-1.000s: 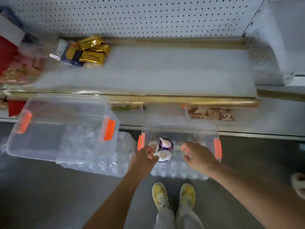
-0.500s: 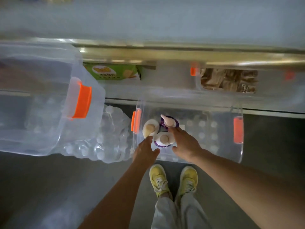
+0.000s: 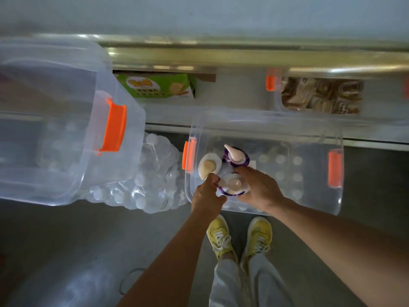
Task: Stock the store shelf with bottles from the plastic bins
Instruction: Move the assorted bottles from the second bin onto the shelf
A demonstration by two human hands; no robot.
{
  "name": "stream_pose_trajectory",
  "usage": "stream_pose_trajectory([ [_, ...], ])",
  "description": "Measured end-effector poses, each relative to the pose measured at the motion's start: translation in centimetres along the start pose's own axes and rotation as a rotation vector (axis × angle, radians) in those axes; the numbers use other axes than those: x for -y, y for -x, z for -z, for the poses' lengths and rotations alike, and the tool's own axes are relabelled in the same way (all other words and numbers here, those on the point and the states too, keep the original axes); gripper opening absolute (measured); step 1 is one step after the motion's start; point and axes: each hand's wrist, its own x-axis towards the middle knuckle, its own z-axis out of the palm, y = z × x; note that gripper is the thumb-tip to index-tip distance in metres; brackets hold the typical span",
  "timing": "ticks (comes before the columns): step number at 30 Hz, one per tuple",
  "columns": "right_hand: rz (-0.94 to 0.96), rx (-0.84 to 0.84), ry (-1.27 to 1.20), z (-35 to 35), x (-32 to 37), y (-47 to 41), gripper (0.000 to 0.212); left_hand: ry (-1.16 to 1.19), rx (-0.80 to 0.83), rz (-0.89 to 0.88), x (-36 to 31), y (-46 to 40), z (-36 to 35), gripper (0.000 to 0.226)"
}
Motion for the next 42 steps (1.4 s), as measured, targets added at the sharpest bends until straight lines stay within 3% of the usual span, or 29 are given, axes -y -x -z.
stream_pose_trajectory([
  [7,0.088,0.041,-0.169,7.0,1.5,3.2,0.073,0.055,0.055,-0.109,-3.6,2.8,2.9,0.065],
  [13,0.022,0.060,-0.422,15.1,3.3,4.8,0.051,0.197,0.215,-0.202,-8.2,5.0,7.0,0.080],
  [17,0.007,0.042,-0.645,20.9,4.8,5.9,0.059,0.256,0.288,-0.234,-11.1,6.9,9.9,0.082],
  [20,0.009,-0.016,-0.765,24.8,6.0,7.4,0.056,0.308,0.322,-0.260,-13.4,8.3,12.6,0.093],
  [25,-0.007,-0.128,-0.854,30.1,8.4,10.1,0.037,0.390,0.368,-0.346,-18.0,11.3,17.4,0.093],
  [30,0.009,-0.266,-0.958,34.8,11.2,13.1,0.032,0.512,0.347,-0.402,-22.2,14.9,21.1,0.091],
  [35,0.075,-0.303,-0.983,39.0,13.4,16.4,0.042,0.478,0.321,-0.531,-25.8,17.7,25.0,0.076],
  [38,0.130,-0.265,-0.990,40.8,14.5,18.6,0.046,0.413,0.246,-0.625,-27.8,19.3,27.1,0.077],
  [42,0.208,-0.385,-0.948,43.6,16.3,21.1,0.045,0.384,0.166,-0.692,-30.5,21.1,29.2,0.092],
])
